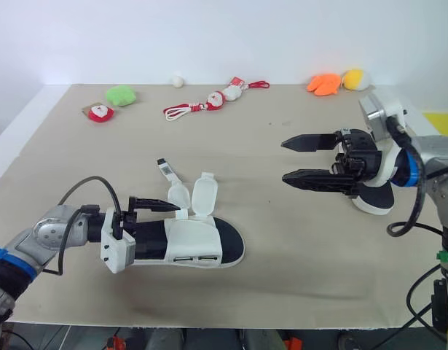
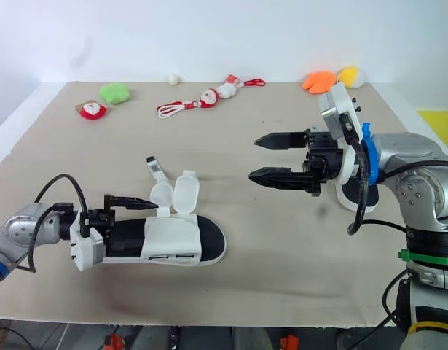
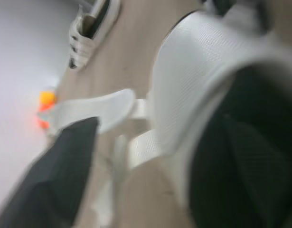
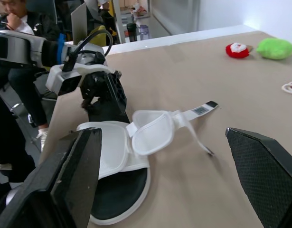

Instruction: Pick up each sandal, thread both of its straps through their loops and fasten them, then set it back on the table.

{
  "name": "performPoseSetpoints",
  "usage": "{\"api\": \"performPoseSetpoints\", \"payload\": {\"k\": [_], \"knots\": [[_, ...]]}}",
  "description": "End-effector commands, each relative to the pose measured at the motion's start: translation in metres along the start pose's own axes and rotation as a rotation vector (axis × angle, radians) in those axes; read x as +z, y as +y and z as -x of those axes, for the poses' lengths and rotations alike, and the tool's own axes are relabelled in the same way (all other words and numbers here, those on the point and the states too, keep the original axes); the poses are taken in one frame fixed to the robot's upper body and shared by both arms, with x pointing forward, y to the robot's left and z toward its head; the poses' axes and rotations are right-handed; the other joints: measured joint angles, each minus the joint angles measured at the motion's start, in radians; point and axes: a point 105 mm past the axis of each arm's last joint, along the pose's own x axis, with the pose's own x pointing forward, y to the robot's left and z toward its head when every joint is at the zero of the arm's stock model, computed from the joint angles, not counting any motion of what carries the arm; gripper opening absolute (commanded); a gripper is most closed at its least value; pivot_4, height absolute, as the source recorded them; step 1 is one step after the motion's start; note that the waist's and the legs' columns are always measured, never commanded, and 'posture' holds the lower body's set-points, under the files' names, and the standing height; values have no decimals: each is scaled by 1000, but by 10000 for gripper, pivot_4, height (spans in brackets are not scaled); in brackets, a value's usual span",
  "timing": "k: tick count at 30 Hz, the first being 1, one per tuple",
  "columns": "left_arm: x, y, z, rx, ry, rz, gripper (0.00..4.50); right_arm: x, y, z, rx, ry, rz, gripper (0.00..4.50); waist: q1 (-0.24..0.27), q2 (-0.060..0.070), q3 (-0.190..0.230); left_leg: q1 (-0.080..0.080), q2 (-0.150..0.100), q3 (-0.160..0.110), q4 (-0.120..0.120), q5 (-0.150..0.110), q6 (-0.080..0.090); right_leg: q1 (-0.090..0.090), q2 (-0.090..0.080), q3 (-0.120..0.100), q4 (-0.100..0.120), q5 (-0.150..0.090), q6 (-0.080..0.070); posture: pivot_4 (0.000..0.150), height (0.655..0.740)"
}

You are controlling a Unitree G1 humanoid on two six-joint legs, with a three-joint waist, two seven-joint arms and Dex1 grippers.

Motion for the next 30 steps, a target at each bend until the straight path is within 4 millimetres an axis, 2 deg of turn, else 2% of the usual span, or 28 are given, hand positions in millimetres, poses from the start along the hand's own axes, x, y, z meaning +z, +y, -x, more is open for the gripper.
{"api": "performPoseSetpoints", "payload": {"k": [1, 3, 6, 9, 10, 13, 15, 19, 23, 25, 30], "knots": [[8, 21, 10, 63, 40, 93, 44307, 8, 8, 0, 15, -15, 36, 45000, 1, 0, 0, 0, 0, 0, 0, 0, 0, 0, 0, 0, 0, 0, 1, 1500, 7400], [6, 30, 21, 115, 98, 294, 44307, 3, 9, -1, 8, -1, 31, 45000, 1, 0, 0, 0, 0, 0, 0, 2, 3, 0, 1, 0, 0, -2, 4, 1500, 7400], [9, 31, 27, 135, 117, 514, 44307, -8, 12, -3, 7, 39, 29, 45000, 1, 0, 0, 1, 2, 1, 0, 2, 3, 1, 2, 0, 0, -2, 4, 1500, 7400], [17, 43, 39, 239, 24, 949, 44307, -37, 20, -15, 14, 132, 46, 45000, 0, -1, 0, 2, 3, 2, 0, 2, 3, 0, 2, 0, 0, -2, 4, 1500, 7400], [18, 49, 43, 289, -25, 1066, 44918, -52, 21, -21, 6, 169, 63, 42404, 0, 0, 0, 2, 4, 2, -1, 2, 3, 0, 2, 0, 0, -3, 3, 1500, 7400], [8, 64, 50, 440, -96, 1197, 45000, -80, 31, -35, 22, 220, 85, 32699, 1, 1, 0, 2, 6, 2, -1, 2, 3, 0, 4, -1, 0, -3, 4, 1500, 7400], [-2, 66, 48, 518, -105, 1246, 45000, -89, 41, -44, 50, 197, 49, 22541, 1, 1, 0, 3, 4, 2, -1, 2, 3, 0, 5, 0, 0, -3, 4, 1500, 7400], [-16, 62, 38, 625, -130, 1359, 45000, -96, 44, -53, 38, 172, 28, 454, -1, -1, 0, 3, 4, 3, -1, 2, 3, 0, 5, 1, 0, -2, 4, 1500, 7400], [-29, 48, 25, 627, -76, 1461, 45000, -101, 45, -62, 35, 165, 20, 136, 1, -3, -1, 3, 4, 2, 0, 2, 3, 1, 5, 1, 0, -1, 3, 1500, 7400], [-42, 44, 22, 663, -59, 1542, 45000, -108, 48, -69, 53, 198, -6, 136, 1, -3, -1, 4, 4, 2, 0, 3, 2, 1, 5, 1, 0, -1, 3, 1500, 7400], [-59, 51, 17, 710, -104, 1669, 45000, -119, 58, -79, 109, 241, -55, 136, 1, -6, -1, 5, 4, 2, 0, 3, 2, 2, 6, 1, 0, -1, 3, 1500, 7400]]}}
